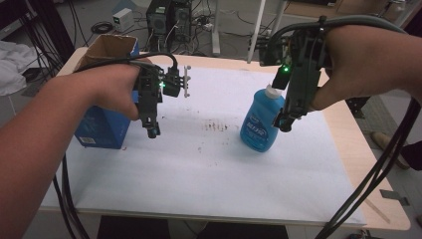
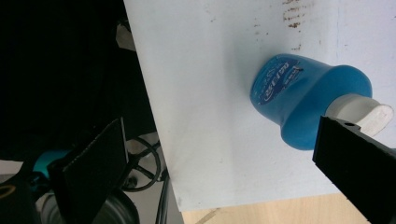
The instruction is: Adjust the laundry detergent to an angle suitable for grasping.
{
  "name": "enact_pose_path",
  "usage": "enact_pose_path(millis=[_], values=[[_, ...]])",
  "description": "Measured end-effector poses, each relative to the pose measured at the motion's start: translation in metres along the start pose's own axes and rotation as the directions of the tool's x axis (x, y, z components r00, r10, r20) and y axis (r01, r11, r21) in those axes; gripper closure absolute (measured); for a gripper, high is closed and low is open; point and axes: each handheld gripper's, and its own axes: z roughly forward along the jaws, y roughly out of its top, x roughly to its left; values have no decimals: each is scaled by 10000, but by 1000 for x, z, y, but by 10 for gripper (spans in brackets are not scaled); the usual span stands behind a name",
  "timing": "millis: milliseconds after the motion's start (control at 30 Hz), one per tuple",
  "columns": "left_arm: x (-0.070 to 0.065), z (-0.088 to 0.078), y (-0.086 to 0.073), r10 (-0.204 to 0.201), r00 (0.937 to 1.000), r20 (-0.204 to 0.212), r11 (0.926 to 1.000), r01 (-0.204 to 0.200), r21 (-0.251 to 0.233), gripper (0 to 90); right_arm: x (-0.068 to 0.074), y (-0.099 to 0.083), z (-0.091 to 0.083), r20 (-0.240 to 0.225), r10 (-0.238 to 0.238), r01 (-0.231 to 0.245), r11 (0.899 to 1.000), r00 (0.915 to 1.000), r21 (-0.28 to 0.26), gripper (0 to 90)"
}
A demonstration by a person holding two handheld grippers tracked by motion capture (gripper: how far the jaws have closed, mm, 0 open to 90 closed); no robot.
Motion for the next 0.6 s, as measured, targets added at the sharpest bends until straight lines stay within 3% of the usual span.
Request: enact_pose_path(millis=[333, 467, 600], values=[[-2, -2, 0, -173, 9998, -89, 9998, 173, 44, 17, 1, -1, 0, 0, -90, 90, 10000, 10000, -21, 24], [-3, -2, 3, 54, 9999, -158, 9997, -50, 229, 17, 4, -2, 0, 103, -56, 55, 10000, 9999, 60, 24], [-4, -5, 3, 6, 9997, -239, 9999, -3, 109, 17, 7, -2, 1, 98, -141, 141, 9999, 9999, 59, 24]])
